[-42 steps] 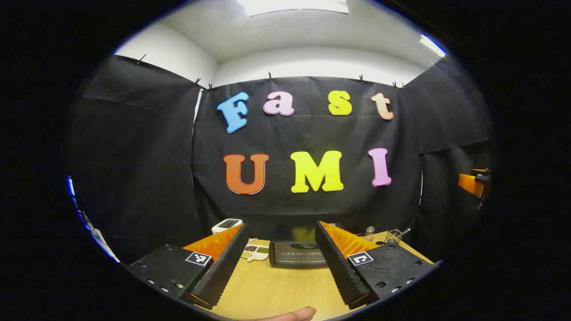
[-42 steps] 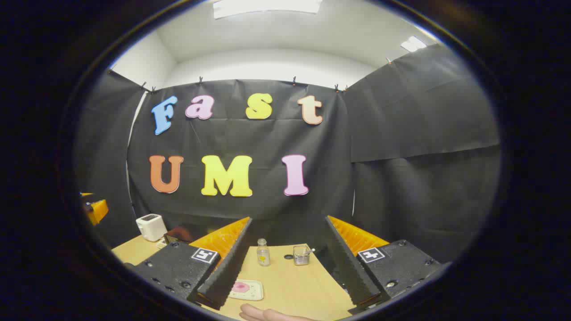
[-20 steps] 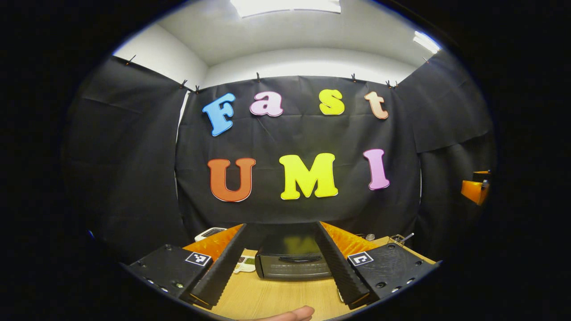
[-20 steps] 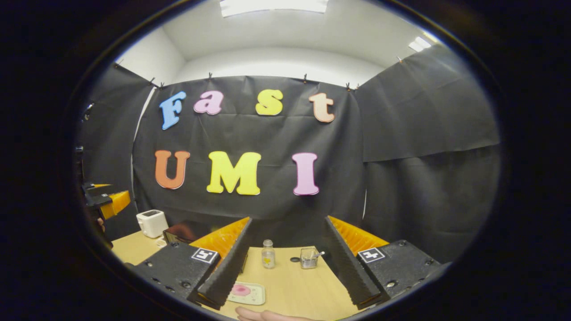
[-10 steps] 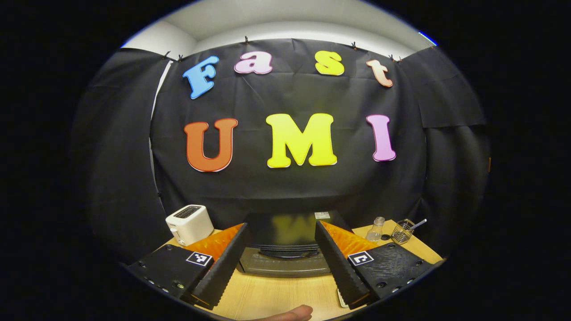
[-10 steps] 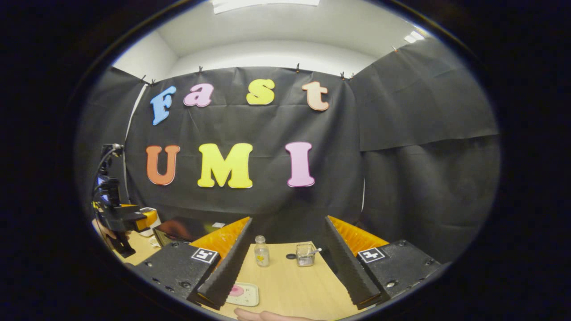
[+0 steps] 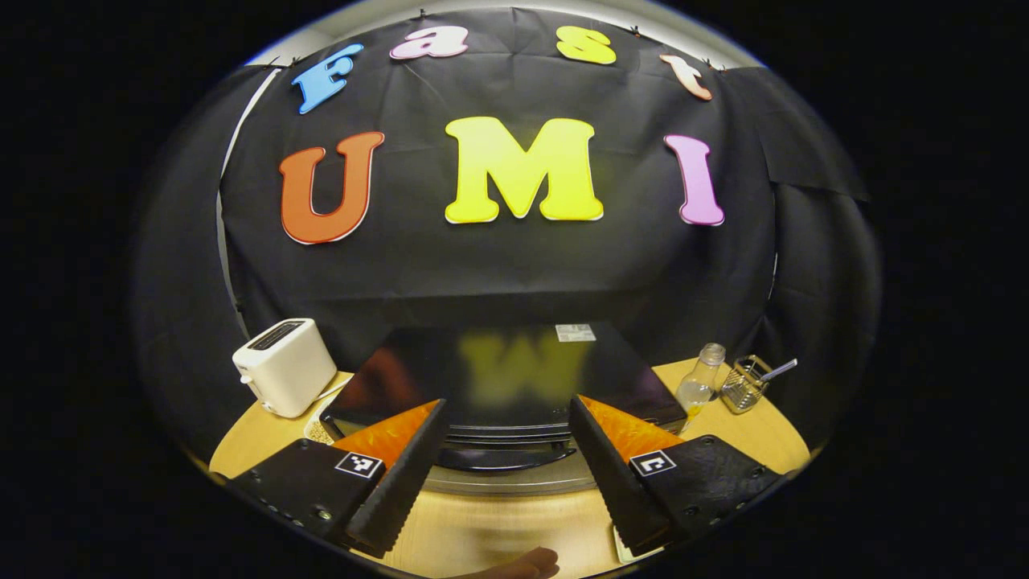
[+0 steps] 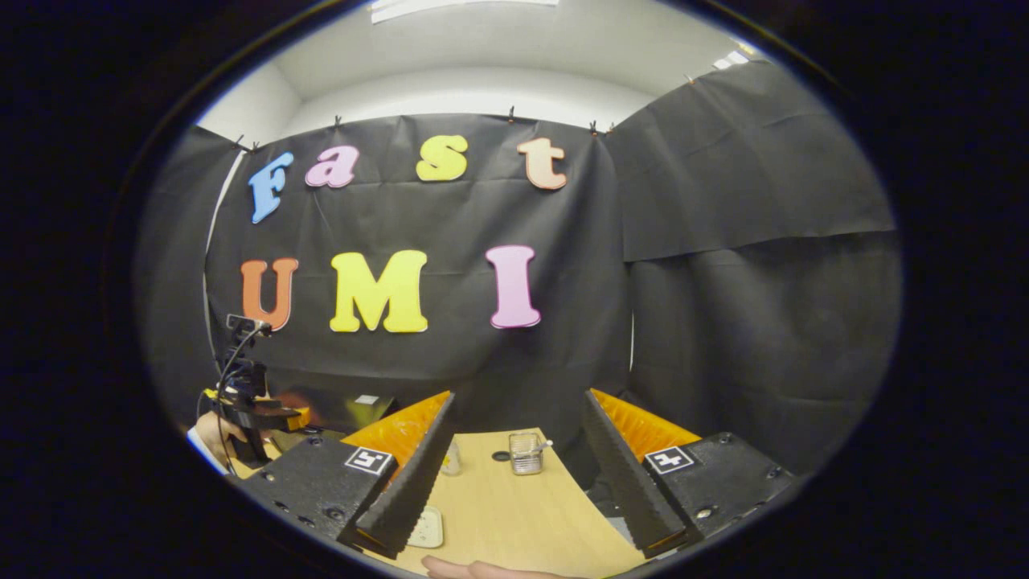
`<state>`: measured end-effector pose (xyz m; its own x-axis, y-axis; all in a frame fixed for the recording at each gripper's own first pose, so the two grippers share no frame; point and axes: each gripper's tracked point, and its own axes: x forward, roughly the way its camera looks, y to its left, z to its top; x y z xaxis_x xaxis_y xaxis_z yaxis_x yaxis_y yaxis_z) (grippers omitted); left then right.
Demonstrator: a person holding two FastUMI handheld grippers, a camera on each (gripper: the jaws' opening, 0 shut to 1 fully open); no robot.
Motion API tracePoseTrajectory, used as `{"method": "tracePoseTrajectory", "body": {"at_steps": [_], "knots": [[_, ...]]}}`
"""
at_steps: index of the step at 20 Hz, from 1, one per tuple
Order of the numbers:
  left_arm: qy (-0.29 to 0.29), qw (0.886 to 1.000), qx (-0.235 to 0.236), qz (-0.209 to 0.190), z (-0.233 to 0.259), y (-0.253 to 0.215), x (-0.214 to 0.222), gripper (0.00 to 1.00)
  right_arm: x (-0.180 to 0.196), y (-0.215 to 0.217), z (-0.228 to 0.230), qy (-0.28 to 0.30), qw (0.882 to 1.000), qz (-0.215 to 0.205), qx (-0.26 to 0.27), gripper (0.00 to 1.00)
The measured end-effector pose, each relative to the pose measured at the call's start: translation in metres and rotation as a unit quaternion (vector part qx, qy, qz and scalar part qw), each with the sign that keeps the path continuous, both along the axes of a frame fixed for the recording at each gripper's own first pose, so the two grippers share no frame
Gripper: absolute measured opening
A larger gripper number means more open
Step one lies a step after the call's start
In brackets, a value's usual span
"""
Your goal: Open the electric oven with the left hand, put the food in, and close the electric oven.
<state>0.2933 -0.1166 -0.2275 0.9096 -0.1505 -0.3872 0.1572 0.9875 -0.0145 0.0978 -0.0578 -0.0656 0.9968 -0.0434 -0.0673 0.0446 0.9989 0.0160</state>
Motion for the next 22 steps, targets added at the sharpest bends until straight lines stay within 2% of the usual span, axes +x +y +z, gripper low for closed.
{"method": "tracePoseTrajectory", "body": {"at_steps": [2,4,5,9,10,13,21,22], "knots": [[0.020,1.000,-0.007,-0.004,-0.014,-0.003,0.006,0.96,0.000,-0.006,-0.004,0.002,1.000,-0.002,0.001,0.99],[0.040,0.999,0.006,0.007,-0.028,0.006,0.006,0.96,0.000,-0.010,-0.007,0.005,1.000,-0.003,0.005,0.99],[0.028,1.000,-0.002,0.006,-0.024,0.006,0.010,0.97,0.000,-0.010,-0.009,0.006,1.000,-0.002,0.005,0.99],[0.041,0.999,-0.017,-0.007,-0.028,0.006,0.009,0.97,-0.001,-0.013,-0.010,0.006,1.000,-0.003,0.006,0.99],[0.045,0.999,-0.016,-0.010,-0.029,0.006,0.008,0.97,-0.002,-0.012,-0.009,0.004,1.000,-0.001,0.007,0.96],[0.037,0.999,0.004,-0.015,-0.028,0.008,0.003,0.96,-0.005,-0.013,-0.012,0.003,1.000,0.000,0.009,0.99],[0.024,1.000,-0.003,-0.014,-0.029,0.011,-0.029,0.96,-0.011,-0.010,-0.025,0.021,1.000,0.009,0.020,0.99],[0.019,1.000,-0.004,-0.012,-0.030,0.012,-0.035,0.96,-0.012,-0.009,-0.024,0.019,1.000,0.010,0.019,0.96]]}}
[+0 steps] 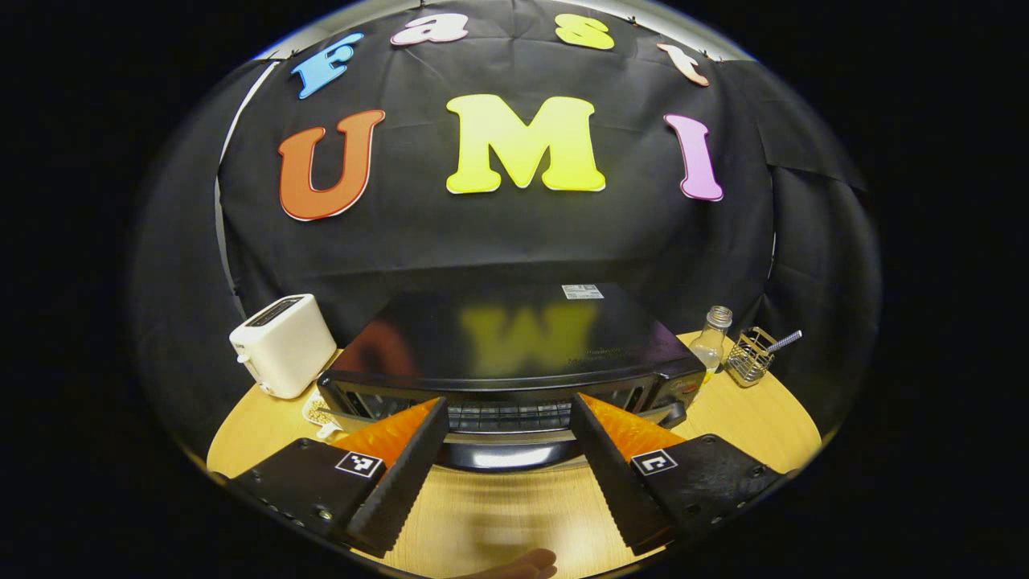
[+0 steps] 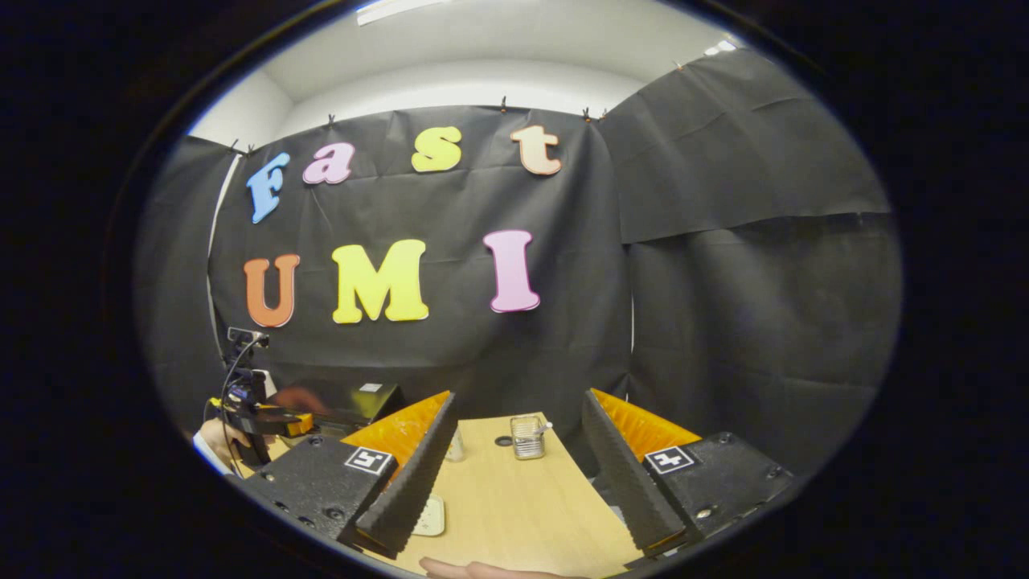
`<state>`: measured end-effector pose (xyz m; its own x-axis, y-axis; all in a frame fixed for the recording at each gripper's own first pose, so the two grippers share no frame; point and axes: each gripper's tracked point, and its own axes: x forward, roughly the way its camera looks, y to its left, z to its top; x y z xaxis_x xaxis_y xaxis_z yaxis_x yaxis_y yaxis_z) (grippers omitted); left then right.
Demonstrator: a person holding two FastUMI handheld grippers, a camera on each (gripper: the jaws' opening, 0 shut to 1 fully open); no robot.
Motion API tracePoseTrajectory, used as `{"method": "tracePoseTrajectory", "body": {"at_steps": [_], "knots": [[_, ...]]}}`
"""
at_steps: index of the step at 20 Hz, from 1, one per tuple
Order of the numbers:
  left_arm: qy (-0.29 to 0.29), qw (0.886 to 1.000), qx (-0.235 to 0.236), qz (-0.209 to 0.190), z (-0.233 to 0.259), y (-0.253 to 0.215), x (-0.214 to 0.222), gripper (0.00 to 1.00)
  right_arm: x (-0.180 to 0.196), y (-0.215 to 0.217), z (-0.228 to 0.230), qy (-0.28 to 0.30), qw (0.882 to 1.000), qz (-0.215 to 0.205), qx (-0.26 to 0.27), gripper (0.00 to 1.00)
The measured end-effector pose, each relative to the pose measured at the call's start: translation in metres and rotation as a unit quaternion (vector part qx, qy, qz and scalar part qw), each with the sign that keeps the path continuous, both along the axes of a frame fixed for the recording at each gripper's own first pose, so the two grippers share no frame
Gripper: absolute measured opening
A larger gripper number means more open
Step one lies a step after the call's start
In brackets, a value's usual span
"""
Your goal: Open the electric oven with the left hand, put the food in, and close the electric oven.
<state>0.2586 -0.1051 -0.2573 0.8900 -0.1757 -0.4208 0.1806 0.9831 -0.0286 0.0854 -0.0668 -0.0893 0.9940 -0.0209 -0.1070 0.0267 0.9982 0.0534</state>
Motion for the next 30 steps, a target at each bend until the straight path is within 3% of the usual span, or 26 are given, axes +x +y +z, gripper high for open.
{"method": "tracePoseTrajectory", "body": {"at_steps": [6,13,16,18,25,26,30], "knots": [[-0.010,1.000,-0.002,0.004,-0.011,0.003,-0.030,0.96,-0.009,0.017,0.007,-0.014,1.000,0.020,-0.016,0.99],[0.087,0.996,-0.008,-0.004,-0.090,0.005,-0.076,0.96,-0.014,0.021,0.009,-0.016,0.999,0.024,-0.015,0.99],[0.092,0.996,-0.016,0.002,-0.098,0.007,-0.086,0.96,-0.014,0.022,0.008,-0.013,0.999,0.024,-0.016,0.96],[0.102,0.995,-0.017,0.002,-0.102,0.007,-0.092,0.96,-0.014,0.024,0.006,-0.010,0.999,0.027,-0.014,0.99],[0.166,0.986,0.008,0.002,-0.131,0.010,-0.115,0.96,-0.014,0.034,0.001,-0.003,0.999,0.035,-0.018,0.96],[0.175,0.984,0.014,0.002,-0.137,0.011,-0.118,0.96,-0.014,0.037,0.001,-0.002,0.999,0.038,-0.020,0.99],[0.160,0.987,0.016,0.000,-0.140,0.011,-0.116,0.96,-0.015,0.043,-0.004,0.004,0.999,0.044,-0.028,0.96]]}}
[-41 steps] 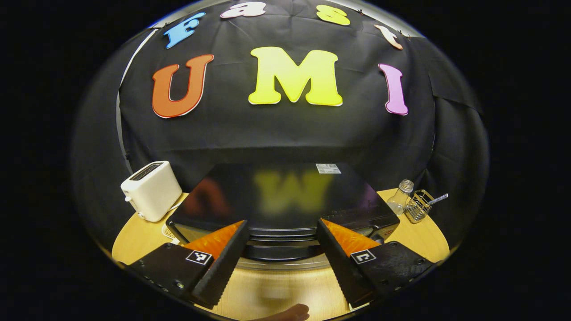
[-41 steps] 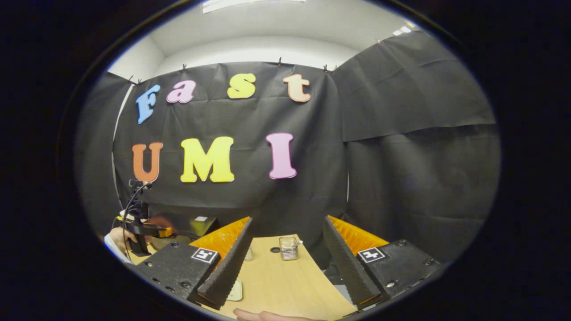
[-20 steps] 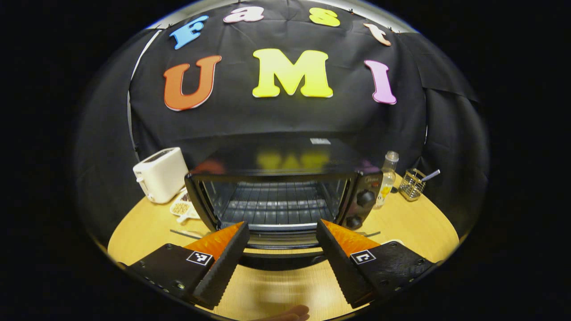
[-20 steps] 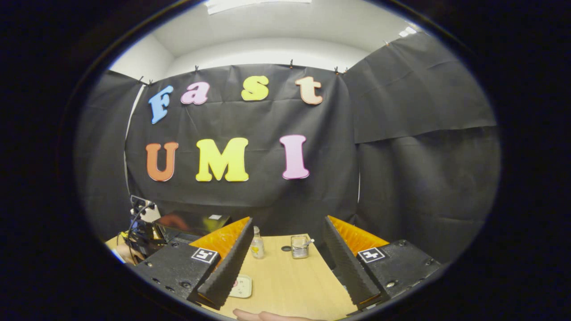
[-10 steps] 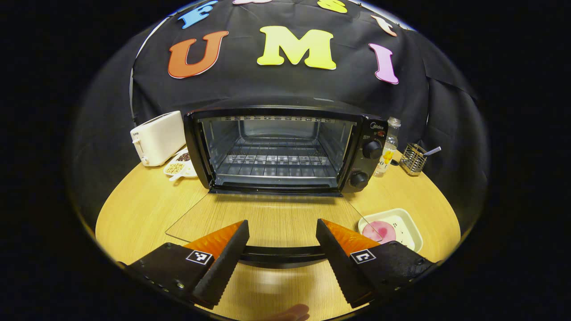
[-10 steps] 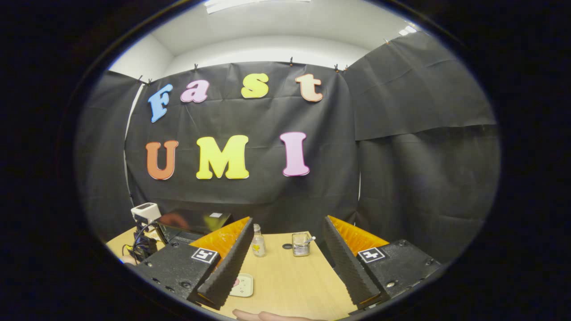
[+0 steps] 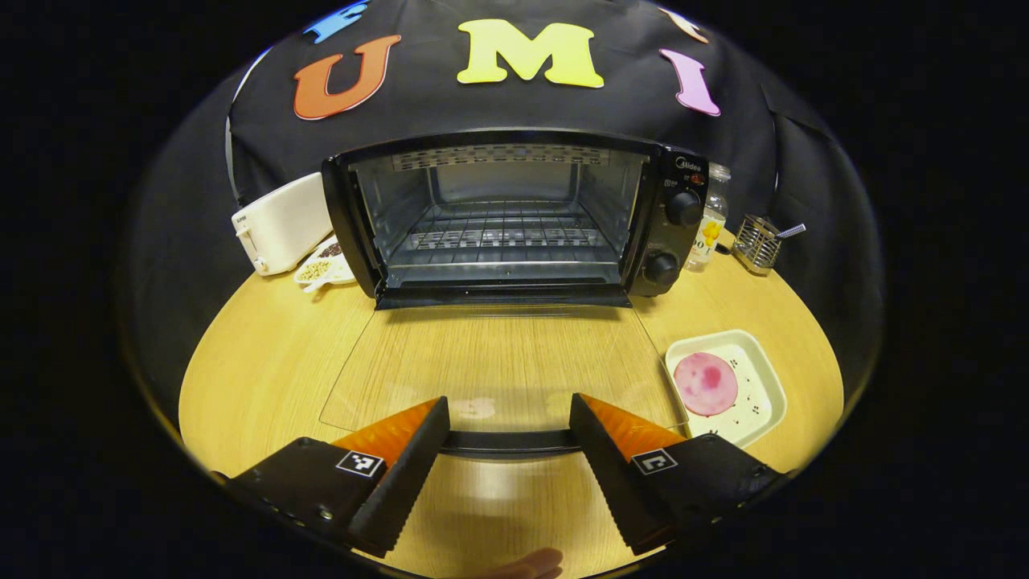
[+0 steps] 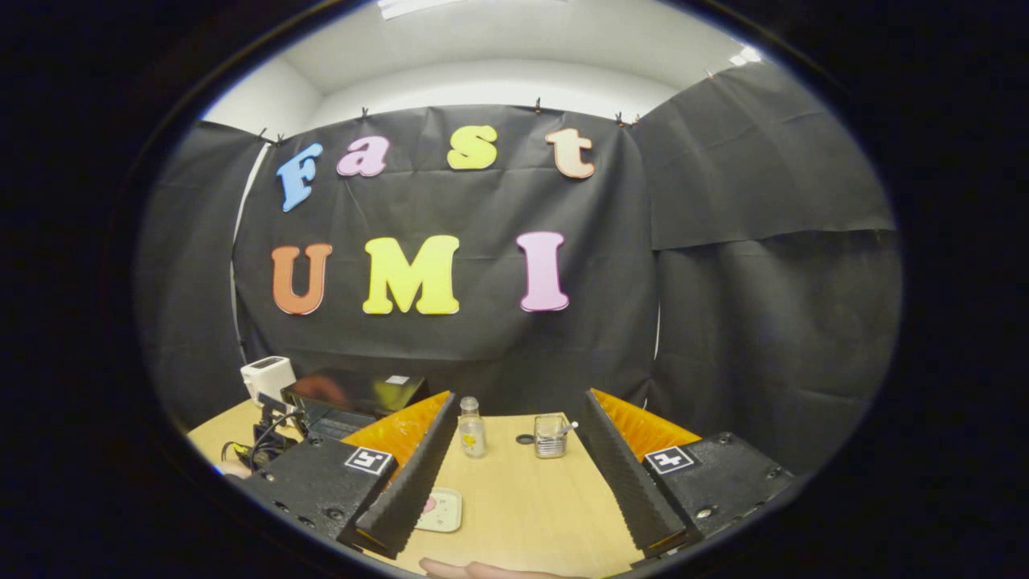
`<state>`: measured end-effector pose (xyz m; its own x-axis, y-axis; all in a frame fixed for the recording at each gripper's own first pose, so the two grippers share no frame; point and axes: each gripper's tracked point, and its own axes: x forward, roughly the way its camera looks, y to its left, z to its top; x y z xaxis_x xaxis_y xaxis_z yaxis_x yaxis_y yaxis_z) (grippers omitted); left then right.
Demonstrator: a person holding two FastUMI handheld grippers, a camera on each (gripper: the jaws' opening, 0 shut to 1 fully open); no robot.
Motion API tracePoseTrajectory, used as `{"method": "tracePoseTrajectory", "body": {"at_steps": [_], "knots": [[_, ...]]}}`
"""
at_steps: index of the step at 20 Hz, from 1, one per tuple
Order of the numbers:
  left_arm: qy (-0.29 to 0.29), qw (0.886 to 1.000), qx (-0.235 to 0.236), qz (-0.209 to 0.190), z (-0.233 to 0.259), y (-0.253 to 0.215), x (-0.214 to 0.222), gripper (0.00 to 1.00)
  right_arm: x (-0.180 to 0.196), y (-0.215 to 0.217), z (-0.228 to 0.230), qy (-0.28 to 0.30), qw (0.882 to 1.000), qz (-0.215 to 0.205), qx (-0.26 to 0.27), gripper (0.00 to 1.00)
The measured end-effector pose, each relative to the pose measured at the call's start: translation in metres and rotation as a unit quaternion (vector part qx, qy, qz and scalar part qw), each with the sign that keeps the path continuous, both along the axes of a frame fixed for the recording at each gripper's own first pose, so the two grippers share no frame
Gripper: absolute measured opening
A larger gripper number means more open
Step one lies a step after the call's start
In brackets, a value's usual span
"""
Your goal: Open the electric oven with the left hand, put the food in, and close the electric oven.
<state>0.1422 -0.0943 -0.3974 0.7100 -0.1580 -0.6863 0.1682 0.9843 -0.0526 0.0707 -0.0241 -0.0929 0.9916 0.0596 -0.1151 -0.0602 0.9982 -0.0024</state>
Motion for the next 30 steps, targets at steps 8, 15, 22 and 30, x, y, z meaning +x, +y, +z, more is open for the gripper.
{"method": "tracePoseTrajectory", "body": {"at_steps": [8,15,22,30], "knots": [[-0.073,0.997,-0.029,-0.005,0.018,0.001,0.001,0.96,0.013,0.018,-0.031,0.048,0.999,0.018,-0.011,0.96],[-0.181,0.983,-0.013,0.022,0.107,0.026,-0.004,0.96,0.032,0.048,-0.077,0.115,0.992,0.051,-0.034,0.96],[-0.274,0.961,-0.032,0.025,0.206,0.032,-0.031,0.96,0.061,0.068,-0.170,0.244,0.966,0.079,-0.040,0.99],[-0.341,0.939,-0.014,0.037,0.271,0.044,-0.066,0.96,0.088,0.082,-0.312,0.385,0.919,0.080,-0.015,0.99]]}}
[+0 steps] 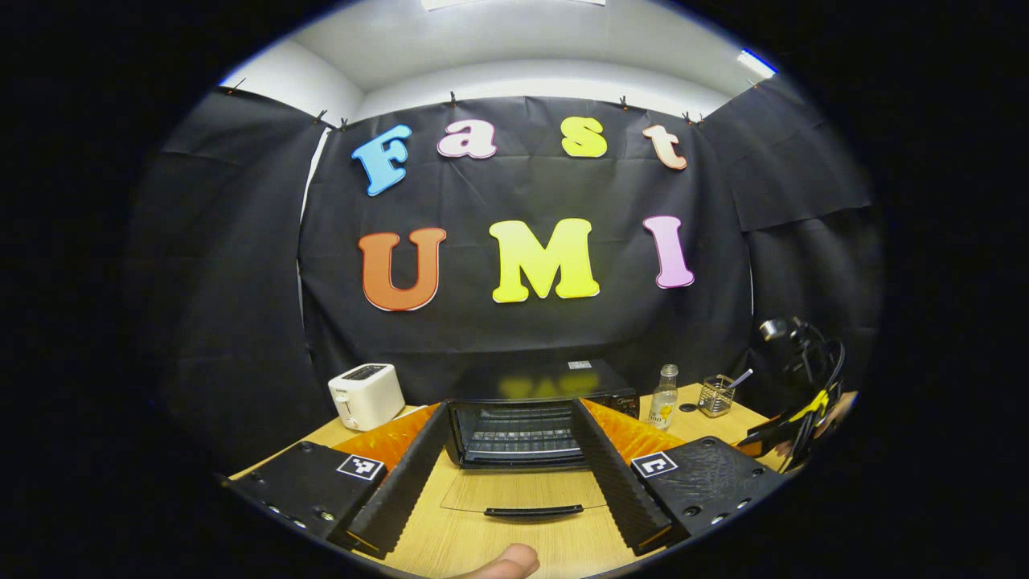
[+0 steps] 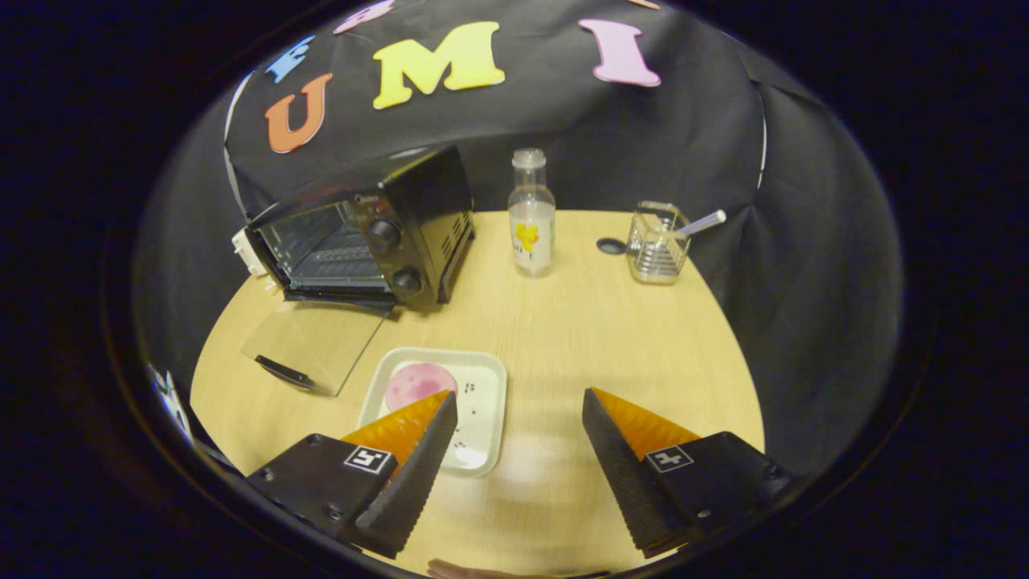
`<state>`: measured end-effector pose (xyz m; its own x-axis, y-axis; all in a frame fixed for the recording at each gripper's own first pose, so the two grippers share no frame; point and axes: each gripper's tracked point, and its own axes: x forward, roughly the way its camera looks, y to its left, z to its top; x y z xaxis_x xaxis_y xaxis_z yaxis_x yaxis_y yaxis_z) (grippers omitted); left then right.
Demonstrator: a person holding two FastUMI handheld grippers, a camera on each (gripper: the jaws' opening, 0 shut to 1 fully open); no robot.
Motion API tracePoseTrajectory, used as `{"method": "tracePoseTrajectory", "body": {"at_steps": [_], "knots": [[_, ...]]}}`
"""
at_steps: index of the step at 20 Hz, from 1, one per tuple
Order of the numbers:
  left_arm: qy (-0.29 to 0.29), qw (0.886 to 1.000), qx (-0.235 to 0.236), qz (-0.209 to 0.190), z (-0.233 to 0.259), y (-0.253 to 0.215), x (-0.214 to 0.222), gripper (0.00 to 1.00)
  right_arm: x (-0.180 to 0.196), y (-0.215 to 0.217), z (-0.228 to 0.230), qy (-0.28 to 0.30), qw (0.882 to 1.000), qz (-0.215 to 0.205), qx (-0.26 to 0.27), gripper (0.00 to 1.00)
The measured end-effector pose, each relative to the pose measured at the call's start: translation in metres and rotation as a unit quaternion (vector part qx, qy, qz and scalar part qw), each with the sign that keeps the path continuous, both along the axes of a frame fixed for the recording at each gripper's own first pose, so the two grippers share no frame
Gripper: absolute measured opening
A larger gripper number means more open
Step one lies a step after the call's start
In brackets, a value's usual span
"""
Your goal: Open the electric oven with the left hand, put the food in, and close the electric oven.
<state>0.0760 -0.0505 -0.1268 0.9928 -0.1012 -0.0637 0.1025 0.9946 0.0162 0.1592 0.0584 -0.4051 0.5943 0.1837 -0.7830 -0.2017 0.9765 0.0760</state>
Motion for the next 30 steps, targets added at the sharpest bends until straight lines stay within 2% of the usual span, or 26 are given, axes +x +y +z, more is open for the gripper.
{"method": "tracePoseTrajectory", "body": {"at_steps": [2,5,7,9,10,11,12,14,17,20,22,27,30], "knots": [[0.005,1.000,-0.008,-0.004,0.002,0.000,-0.008,0.96,0.005,0.005,-0.025,0.025,1.000,-0.004,0.007,0.98],[0.005,1.000,-0.012,0.011,0.002,0.013,-0.011,0.96,0.009,0.009,-0.048,0.049,0.998,-0.015,0.031,0.91],[0.009,1.000,-0.012,0.023,0.000,0.022,-0.013,0.96,0.009,0.013,-0.057,0.061,0.997,-0.025,0.043,0.78],[0.016,0.999,-0.014,0.027,-0.004,0.025,-0.014,0.96,0.006,0.019,-0.068,0.076,0.995,-0.029,0.056,0.55],[0.021,0.999,-0.015,0.025,-0.007,0.025,-0.015,0.96,0.011,0.020,-0.065,0.063,0.995,-0.035,0.065,0.55],[0.025,0.999,-0.014,0.024,-0.009,0.024,-0.015,0.96,0.012,0.023,-0.070,0.063,0.995,-0.033,0.069,0.46],[0.028,0.999,-0.012,0.024,-0.011,0.025,-0.016,0.96,0.010,0.026,-0.072,0.080,0.993,-0.022,0.079,0.33],[0.031,0.999,-0.006,0.024,-0.010,0.022,-0.021,0.96,0.013,0.028,-0.078,0.072,0.993,-0.013,0.095,0.07],[0.030,0.999,-0.006,0.022,-0.006,0.018,-0.027,0.96,0.014,0.028,-0.077,0.089,0.984,-0.019,0.155,0.04],[0.031,0.999,-0.004,0.024,-0.001,0.016,-0.036,0.96,0.009,0.031,-0.077,0.124,0.959,-0.031,0.253,0.04],[0.027,0.999,0.000,0.031,0.007,0.016,-0.047,0.96,0.004,0.027,-0.077,0.141,0.945,-0.040,0.294,0.04],[0.014,1.000,-0.005,0.026,0.021,0.009,-0.076,0.96,0.002,0.014,-0.067,0.149,0.925,-0.073,0.341,0.04],[0.009,1.000,-0.007,0.018,0.025,0.007,-0.092,0.96,0.000,0.006,-0.044,0.129,0.921,-0.086,0.357,0.04]]}}
